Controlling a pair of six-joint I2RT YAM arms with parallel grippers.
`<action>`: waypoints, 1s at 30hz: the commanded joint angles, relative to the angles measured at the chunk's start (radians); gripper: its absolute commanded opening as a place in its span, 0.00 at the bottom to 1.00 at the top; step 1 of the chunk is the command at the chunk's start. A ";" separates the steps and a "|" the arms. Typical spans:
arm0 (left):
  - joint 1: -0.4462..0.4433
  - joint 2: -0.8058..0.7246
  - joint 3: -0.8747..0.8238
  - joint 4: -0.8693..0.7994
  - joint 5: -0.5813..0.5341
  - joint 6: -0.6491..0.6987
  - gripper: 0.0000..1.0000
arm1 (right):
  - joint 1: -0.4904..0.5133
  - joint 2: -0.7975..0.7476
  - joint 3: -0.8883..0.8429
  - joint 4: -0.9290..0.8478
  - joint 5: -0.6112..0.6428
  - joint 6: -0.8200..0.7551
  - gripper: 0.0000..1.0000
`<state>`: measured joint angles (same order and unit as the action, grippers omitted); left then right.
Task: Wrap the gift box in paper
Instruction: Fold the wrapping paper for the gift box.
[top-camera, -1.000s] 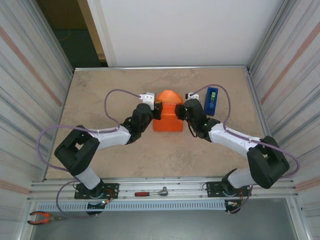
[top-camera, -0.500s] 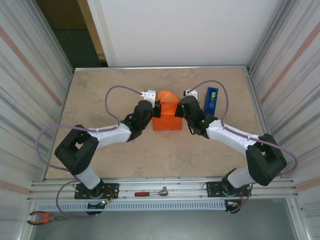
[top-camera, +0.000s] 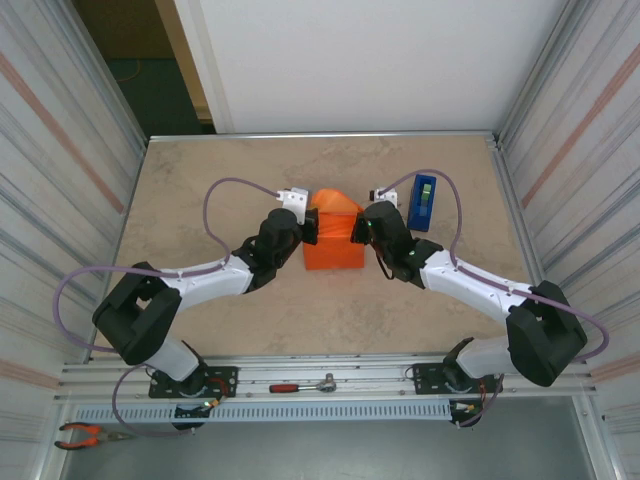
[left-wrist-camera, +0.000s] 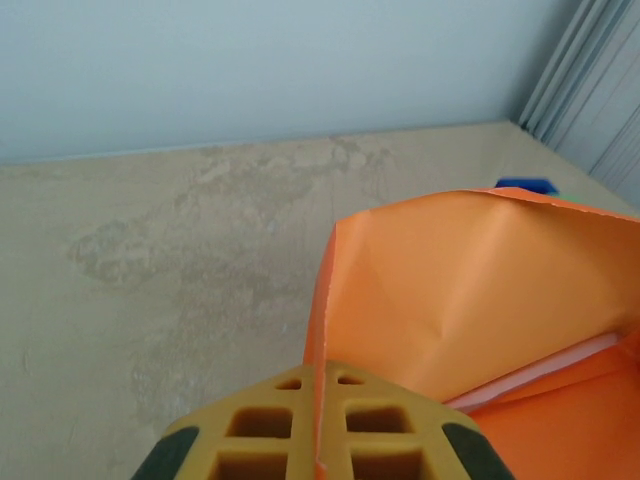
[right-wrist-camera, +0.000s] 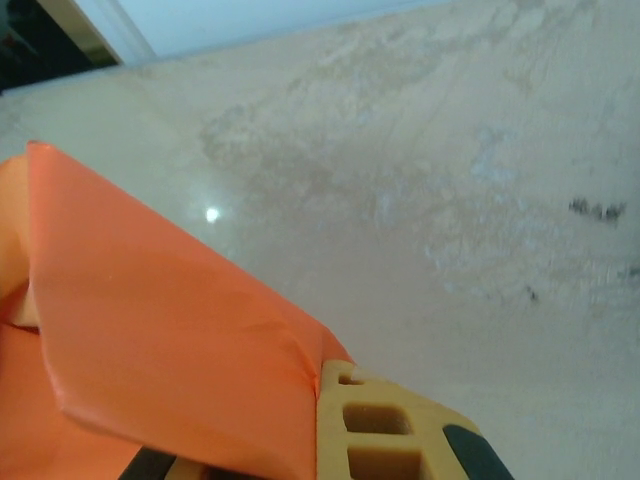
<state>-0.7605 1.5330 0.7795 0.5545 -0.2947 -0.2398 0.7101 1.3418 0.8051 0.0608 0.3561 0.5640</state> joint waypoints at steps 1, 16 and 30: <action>-0.003 0.010 -0.015 0.100 0.003 -0.017 0.00 | 0.040 0.015 -0.030 0.039 -0.074 0.023 0.00; 0.046 -0.248 -0.188 0.113 -0.026 -0.167 0.86 | 0.068 -0.001 -0.050 0.006 -0.021 0.058 0.00; -0.016 -0.056 -0.089 0.082 -0.117 -0.087 0.88 | 0.068 0.001 -0.031 -0.015 -0.032 0.063 0.00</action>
<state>-0.7727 1.4578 0.6411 0.6415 -0.3393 -0.3595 0.7647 1.3437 0.7753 0.1257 0.3592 0.6205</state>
